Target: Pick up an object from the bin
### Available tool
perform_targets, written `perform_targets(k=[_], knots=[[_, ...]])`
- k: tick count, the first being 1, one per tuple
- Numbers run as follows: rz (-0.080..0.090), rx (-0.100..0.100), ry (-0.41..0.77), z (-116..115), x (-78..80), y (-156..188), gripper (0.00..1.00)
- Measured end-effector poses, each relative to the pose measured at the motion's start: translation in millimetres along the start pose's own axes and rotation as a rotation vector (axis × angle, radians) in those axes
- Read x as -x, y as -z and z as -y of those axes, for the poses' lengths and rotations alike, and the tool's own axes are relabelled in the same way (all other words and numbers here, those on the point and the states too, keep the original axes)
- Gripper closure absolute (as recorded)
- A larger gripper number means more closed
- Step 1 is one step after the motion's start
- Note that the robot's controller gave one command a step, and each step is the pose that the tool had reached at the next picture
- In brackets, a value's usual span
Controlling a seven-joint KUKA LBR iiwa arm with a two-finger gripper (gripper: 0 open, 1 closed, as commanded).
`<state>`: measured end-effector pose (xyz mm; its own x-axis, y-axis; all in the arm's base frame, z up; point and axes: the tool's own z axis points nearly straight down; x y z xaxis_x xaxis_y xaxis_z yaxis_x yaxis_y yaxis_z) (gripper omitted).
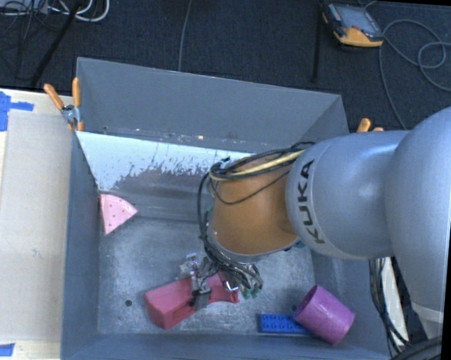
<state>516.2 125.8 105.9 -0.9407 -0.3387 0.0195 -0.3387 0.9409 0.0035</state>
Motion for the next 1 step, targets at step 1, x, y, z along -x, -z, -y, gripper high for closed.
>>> perform_targets(k=[1], knots=[[0.024, -0.005, -0.006, -4.8, 11.0, 33.6, 1.0]])
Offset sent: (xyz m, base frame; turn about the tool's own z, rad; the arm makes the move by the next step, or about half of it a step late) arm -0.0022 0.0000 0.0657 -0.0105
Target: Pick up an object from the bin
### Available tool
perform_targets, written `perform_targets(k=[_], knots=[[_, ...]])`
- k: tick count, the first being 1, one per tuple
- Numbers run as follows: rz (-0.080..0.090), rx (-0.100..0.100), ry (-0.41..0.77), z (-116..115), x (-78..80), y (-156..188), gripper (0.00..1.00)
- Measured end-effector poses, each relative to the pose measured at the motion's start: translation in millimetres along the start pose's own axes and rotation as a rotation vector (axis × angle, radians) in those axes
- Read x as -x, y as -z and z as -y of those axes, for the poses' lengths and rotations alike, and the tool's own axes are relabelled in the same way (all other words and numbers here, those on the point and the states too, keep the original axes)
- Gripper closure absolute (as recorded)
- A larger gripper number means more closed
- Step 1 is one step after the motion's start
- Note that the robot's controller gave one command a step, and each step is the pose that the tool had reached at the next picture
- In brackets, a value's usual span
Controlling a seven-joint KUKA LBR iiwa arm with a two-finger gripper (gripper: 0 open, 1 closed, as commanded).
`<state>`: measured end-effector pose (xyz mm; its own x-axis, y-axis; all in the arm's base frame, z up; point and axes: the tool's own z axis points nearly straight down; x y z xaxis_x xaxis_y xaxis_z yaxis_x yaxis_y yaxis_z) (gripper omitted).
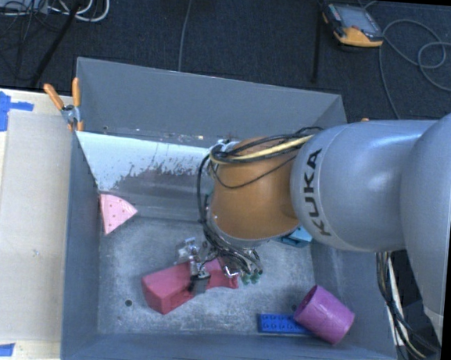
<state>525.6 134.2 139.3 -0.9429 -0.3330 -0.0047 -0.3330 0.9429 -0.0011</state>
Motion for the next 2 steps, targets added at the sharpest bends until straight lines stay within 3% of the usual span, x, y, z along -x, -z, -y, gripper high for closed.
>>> perform_targets(k=[1, 2], knots=[[-0.018, 0.003, 0.008, -1.0, -9.7, -7.0, 1.0], [-0.009, 0.001, 0.026, -12.2, 53.8, -5.8, 1.0]])
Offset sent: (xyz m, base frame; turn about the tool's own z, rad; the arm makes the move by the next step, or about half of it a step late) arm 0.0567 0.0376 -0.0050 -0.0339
